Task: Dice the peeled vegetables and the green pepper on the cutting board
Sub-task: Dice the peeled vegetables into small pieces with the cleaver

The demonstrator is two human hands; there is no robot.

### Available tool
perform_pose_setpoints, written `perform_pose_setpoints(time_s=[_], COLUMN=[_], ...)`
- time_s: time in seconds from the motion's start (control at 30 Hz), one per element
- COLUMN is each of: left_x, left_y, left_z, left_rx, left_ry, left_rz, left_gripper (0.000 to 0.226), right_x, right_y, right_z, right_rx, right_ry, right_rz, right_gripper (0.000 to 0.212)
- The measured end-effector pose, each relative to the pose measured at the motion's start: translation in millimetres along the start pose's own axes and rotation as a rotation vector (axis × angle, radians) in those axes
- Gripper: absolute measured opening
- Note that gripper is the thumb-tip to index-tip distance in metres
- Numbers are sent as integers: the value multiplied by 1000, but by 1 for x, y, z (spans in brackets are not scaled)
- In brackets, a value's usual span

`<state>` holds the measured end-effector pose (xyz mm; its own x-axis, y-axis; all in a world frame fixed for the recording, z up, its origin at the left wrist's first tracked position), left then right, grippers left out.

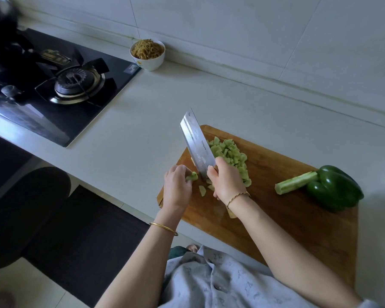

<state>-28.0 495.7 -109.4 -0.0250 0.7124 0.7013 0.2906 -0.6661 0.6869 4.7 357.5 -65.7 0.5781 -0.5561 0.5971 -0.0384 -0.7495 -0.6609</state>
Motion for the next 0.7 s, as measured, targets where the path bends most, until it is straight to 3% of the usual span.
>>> perform_pose_setpoints(time_s=[0.37, 0.7], left_x=[6, 8], left_y=[-3, -3], left_z=[-2, -6], left_rx=[45, 75], left_ry=[15, 5], left_rz=[12, 2], left_gripper=[18, 16], right_x=[-7, -11], right_y=[13, 23], right_z=[-19, -19], right_rx=[23, 2], right_ry=[-14, -34], right_rz=[131, 95], right_gripper=[23, 23])
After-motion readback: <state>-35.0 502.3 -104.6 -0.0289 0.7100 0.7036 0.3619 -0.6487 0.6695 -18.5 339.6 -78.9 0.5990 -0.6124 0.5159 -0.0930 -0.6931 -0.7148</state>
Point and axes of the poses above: each hand's wrist, its own z-axis towards the middle knuckle, its own x-axis out of the back of the hand, y = z × x, the point moved 8 cm from there along z, towards the middle knuckle, and after that the axes turned 13 degrees about -y, right-handed, at the moved point
